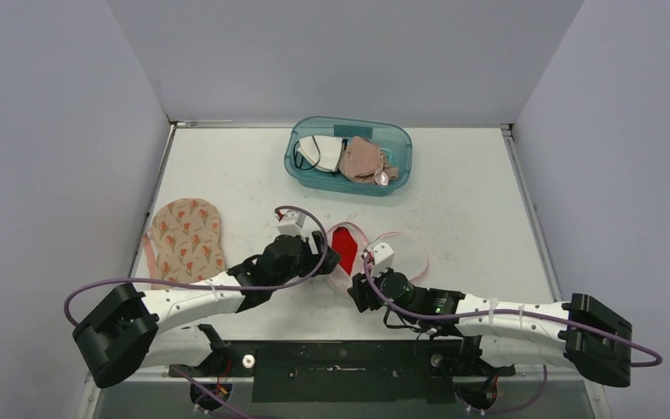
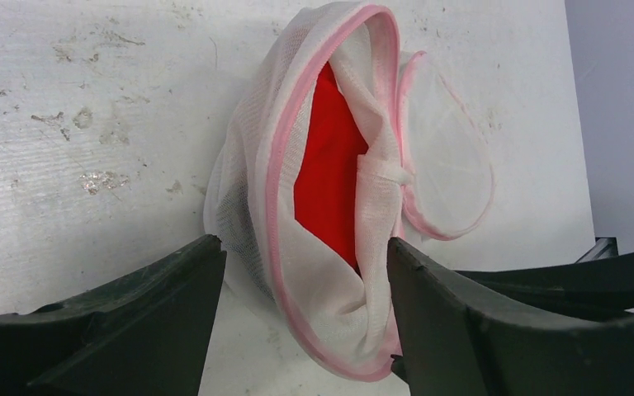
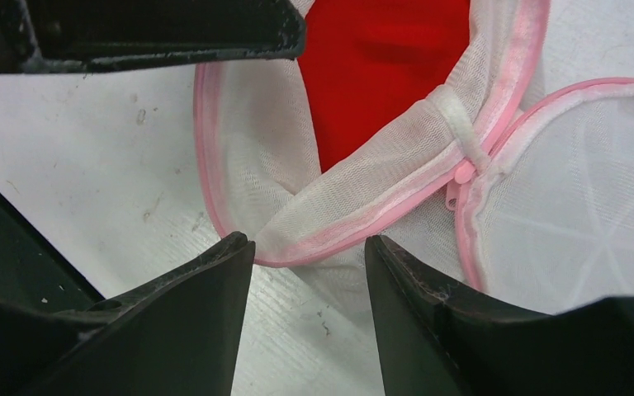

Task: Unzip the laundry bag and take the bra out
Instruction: Pick up the bra from the laundry bag.

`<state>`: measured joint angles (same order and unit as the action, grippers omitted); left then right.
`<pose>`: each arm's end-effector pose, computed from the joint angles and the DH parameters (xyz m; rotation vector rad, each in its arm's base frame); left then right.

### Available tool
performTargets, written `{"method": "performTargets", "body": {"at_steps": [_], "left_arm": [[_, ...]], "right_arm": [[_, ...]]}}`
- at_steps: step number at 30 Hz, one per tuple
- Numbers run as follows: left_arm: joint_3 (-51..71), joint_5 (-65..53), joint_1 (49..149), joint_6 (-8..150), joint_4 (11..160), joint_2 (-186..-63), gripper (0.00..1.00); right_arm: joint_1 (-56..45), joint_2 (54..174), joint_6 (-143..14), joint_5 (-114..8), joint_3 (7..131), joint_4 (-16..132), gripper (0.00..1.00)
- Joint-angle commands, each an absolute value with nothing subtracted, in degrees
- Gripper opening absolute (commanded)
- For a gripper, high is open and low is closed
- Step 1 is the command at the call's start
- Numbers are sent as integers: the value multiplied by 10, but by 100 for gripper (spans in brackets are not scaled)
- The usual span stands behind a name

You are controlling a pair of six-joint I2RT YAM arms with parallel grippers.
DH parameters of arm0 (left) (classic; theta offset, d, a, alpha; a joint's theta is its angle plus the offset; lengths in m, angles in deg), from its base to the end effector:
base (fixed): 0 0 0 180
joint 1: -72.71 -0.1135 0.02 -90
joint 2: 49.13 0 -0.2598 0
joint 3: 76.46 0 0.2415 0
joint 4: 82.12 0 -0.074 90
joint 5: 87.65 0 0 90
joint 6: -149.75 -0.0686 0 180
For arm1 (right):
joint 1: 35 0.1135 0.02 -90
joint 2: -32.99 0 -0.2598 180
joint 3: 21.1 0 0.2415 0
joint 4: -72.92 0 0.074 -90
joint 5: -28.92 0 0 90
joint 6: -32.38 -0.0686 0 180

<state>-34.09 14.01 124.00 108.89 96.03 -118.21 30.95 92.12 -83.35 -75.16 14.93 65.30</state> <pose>0.1778 -0.1997 0.1801 -0.0910 2.1734 -0.8496 0.1088 0.2029 0.1700 -0.6012 2.0841 0.6971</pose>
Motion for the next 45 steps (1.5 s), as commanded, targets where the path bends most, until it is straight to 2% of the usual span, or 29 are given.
{"method": "performTargets", "body": {"at_steps": [1, 7, 9, 14, 18, 22, 30, 40, 42, 45], "left_arm": [[-335, 133, 1231, 1087, 985, -1193, 67], [-296, 160, 1231, 1090, 925, -1235, 50], [-290, 163, 1231, 1088, 913, -1246, 43], [-296, 196, 1234, 1088, 879, -1213, 17], [-297, 212, 1239, 1069, 843, -1177, 8], [-307, 213, 1242, 1061, 837, -1158, 0], [-322, 201, 1245, 1057, 855, -1152, 0], [-337, 205, 1248, 1063, 857, -1137, 0], [-334, 208, 1248, 1064, 850, -1136, 6], [-326, 216, 1248, 1065, 836, -1128, 32]], "right_arm": [[333, 939, -834, -784, 147, 683, 52], [353, 934, -830, -815, 159, 668, 51], [353, 921, -830, -826, 168, 659, 56], [348, 896, -863, -905, 208, 600, 78], [301, 914, -888, -929, 243, 560, 84], [226, 957, -886, -860, 268, 580, 85], [212, 1085, -880, -833, 333, 578, 83], [207, 1160, -905, -802, 348, 559, 59], [207, 1163, -904, -801, 346, 560, 51], [208, 1149, -887, -808, 342, 563, 35]]}}
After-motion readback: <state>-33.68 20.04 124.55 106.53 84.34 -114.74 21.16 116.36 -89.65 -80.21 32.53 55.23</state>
